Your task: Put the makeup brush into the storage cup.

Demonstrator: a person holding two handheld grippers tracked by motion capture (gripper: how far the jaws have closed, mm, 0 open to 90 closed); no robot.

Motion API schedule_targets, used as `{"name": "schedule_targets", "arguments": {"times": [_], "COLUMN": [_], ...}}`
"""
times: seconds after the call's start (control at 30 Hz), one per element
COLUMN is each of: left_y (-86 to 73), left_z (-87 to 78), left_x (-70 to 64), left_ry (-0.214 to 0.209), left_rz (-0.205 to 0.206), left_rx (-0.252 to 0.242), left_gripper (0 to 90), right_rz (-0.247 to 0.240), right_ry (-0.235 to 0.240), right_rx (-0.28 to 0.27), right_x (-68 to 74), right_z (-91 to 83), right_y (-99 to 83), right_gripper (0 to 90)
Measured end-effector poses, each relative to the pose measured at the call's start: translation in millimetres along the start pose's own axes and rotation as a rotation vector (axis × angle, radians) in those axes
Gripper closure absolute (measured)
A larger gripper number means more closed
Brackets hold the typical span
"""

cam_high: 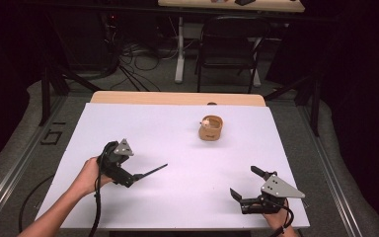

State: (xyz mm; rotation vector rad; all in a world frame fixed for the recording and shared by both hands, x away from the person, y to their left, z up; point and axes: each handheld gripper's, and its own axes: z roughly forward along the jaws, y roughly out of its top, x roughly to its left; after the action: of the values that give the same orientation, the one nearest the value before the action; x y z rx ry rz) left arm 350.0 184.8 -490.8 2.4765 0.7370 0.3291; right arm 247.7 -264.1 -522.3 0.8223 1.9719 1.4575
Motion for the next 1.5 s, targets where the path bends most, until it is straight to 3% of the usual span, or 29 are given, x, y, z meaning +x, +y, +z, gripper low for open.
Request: {"name": "schedule_targets", "arguments": {"times": [0.1,0.2,0.23,0.27,0.47,0.57,0.6,1.0,1.5], "left_y": [3.9,10.3,10.3,13.4,18.6,19.6,20.9,23.1,22.2], "left_z": [3.0,11.1,11.1,14.7,25.3,27.8,29.9,46.0,56.6], "left_x": [1.7,3.7,3.7,3.4,-0.2,-1.6,-2.1,-0.9,4.2], "left_ry": [-0.01,-0.025,-0.025,-0.032,-0.064,-0.077,-0.089,-0.154,-0.165], "left_rz": [0.002,0.007,0.007,0.019,0.042,0.044,0.052,0.054,0.053], "left_rx": [0.037,0.116,0.116,0.155,0.231,0.243,0.256,0.34,0.389], "left_gripper": [1.6,3.4,4.1,5.7,18.5,24.7,32.6,60.3,75.7], "right_rz": [0.003,0.007,0.007,0.006,0.011,0.009,0.006,0.006,0.001], "right_ry": [0.0,0.003,0.003,0.004,0.008,0.008,0.011,0.012,0.019], "right_rx": [0.003,0.009,0.009,0.001,0.011,0.009,0.02,0.019,0.029], "right_x": [-0.8,-1.3,-1.3,-0.3,-1.0,-0.8,-0.5,0.7,1.3], "right_z": [-0.1,0.4,0.4,1.2,1.6,1.4,0.0,2.7,3.5], "right_y": [-0.4,-0.6,-0.6,-0.6,-1.0,-0.9,-0.3,-1.0,-1.2], "right_gripper": [0.0,0.0,0.0,0.0,0.0,0.0,0.0,0.0,0.0]}}
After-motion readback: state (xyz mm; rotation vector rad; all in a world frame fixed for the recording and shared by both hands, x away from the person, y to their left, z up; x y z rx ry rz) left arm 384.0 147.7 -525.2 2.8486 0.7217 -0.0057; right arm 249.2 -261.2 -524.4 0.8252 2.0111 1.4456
